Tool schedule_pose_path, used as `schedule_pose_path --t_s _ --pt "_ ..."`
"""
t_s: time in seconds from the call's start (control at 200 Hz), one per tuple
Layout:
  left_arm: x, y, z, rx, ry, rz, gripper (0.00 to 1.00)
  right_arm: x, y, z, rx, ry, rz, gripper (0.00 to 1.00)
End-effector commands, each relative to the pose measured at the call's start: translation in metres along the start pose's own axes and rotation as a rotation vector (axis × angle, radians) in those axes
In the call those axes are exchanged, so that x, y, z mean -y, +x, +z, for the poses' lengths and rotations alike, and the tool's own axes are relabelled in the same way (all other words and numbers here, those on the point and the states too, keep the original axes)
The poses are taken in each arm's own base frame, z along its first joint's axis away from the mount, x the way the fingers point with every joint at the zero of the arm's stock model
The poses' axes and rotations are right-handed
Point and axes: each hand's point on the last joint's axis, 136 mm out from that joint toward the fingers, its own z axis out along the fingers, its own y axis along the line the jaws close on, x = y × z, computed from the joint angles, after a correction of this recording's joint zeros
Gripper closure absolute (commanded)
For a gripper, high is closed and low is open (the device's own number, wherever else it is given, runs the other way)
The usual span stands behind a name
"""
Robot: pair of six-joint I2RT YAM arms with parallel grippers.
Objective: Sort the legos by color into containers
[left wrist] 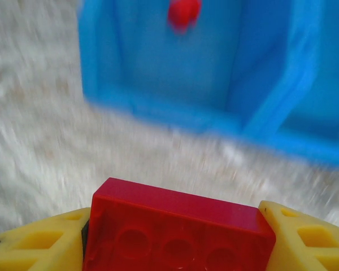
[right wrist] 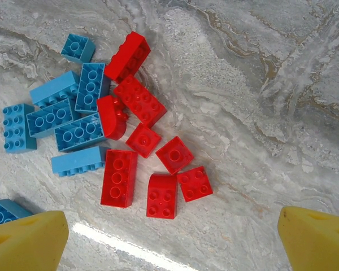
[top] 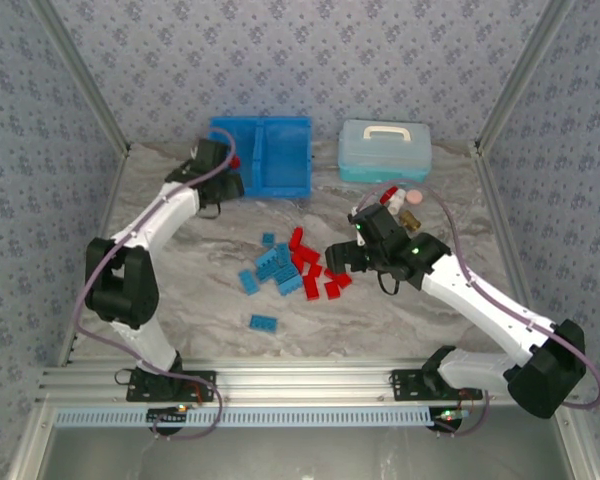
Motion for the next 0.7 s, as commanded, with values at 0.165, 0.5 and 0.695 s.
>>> schedule_pose_path --t_s 0.165,0.5,0.695 --pt "0.012 -0.085 0.053 0.069 -0.016 0.022 0.47 -0.006 -0.015 0.0 0.02 0.005 -0.005 0.02" --pt "0.023 -0.112 0.123 0.069 -0.077 0.205 0.48 -0.005 -0.015 0.004 -0.005 0.023 -0.025 0.01" --pt "0.024 -0.097 0.147 0.032 -0.069 0.261 0.45 -0.007 -0.015 0.009 -0.013 0.019 -0.021 0.01"
